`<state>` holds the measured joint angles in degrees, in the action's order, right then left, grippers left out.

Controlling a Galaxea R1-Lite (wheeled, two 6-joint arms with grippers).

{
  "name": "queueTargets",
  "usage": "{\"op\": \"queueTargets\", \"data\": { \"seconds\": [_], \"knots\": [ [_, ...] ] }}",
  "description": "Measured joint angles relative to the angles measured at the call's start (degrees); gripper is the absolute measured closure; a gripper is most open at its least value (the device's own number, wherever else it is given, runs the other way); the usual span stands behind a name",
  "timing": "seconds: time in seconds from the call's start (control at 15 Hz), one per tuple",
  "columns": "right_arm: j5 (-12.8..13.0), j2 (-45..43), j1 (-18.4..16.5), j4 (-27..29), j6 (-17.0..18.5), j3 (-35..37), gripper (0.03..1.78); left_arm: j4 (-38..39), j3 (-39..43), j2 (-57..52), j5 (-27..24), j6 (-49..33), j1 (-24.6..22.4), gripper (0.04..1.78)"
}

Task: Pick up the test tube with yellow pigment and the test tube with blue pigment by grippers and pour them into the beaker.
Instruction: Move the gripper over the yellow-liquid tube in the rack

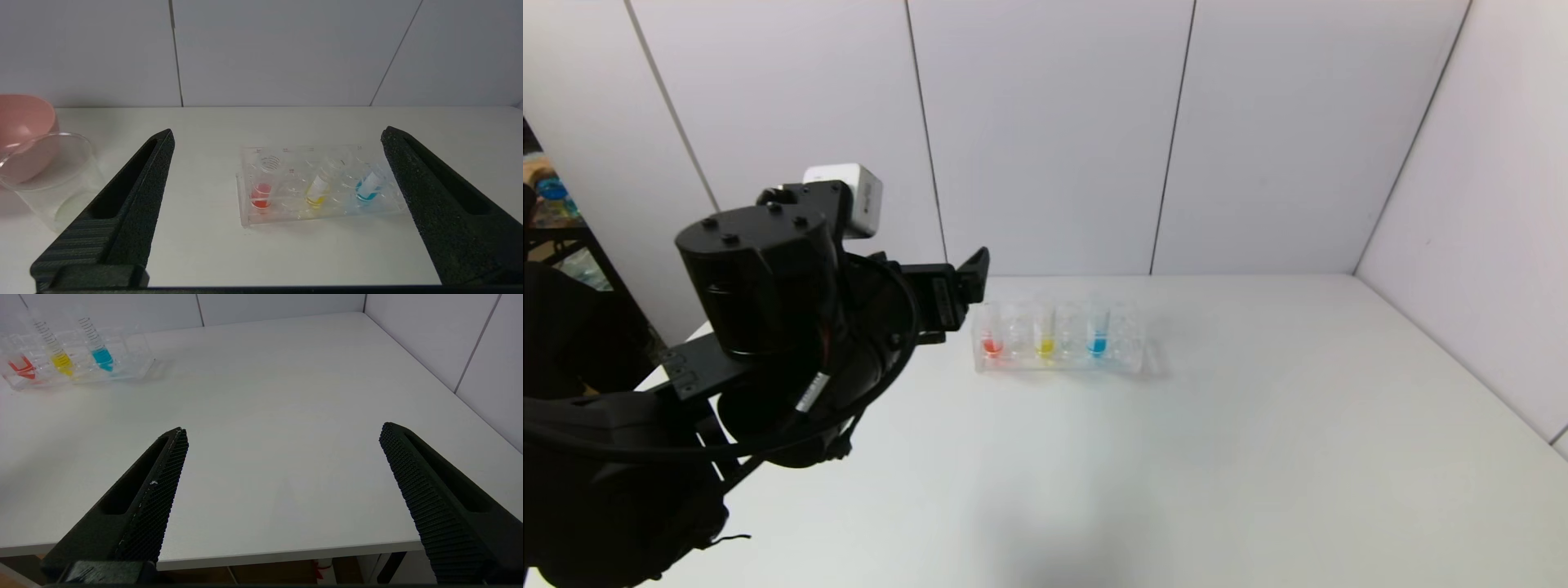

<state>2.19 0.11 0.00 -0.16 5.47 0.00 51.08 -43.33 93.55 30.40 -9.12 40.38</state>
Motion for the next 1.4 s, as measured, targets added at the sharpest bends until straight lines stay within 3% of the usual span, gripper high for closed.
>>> {"op": "queueTargets", "data": {
  "seconds": [0.4,0.73,1.0,1.4],
  "knots": [
    [0.0,0.0,0.0,0.0,0.0,0.0,0.10,7.0,0.0,9.3,5.1,-1.9,6.0,0.06],
    [0.0,0.0,0.0,0.0,0.0,0.0,0.10,12.9,-1.0,18.1,5.7,-2.4,8.7,0.06],
    [0.0,0.0,0.0,0.0,0.0,0.0,0.10,13.3,-3.7,23.5,5.4,-3.6,9.0,0.06],
    [0.0,0.0,0.0,0.0,0.0,0.0,0.10,12.8,-9.7,29.3,2.8,-3.1,5.5,0.06]
  ]
}}
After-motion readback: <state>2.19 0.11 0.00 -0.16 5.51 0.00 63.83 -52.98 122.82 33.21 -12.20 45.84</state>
